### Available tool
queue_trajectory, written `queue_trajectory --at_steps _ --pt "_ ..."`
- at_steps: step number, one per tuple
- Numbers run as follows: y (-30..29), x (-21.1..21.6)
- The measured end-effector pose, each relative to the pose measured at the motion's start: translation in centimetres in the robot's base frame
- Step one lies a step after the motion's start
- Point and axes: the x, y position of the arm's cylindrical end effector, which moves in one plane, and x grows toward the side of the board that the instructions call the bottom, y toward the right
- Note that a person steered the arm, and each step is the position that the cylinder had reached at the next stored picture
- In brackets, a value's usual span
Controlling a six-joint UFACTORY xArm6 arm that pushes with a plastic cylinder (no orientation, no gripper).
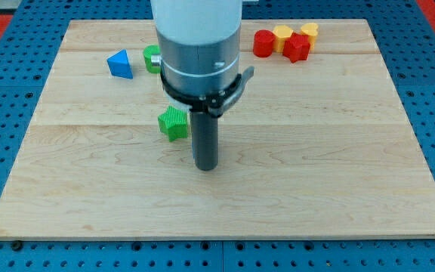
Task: Push the blue cube with green star towards the left center
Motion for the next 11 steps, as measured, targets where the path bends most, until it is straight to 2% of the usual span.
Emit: queue_trajectory --at_steps 2,3,5,7,11 --pt "-0.3 -0.8" --pt "1.8 0.6" --pt "6.3 -1.4" --pt "-0.9 -3.2" --pt "-10.3 -8.5"
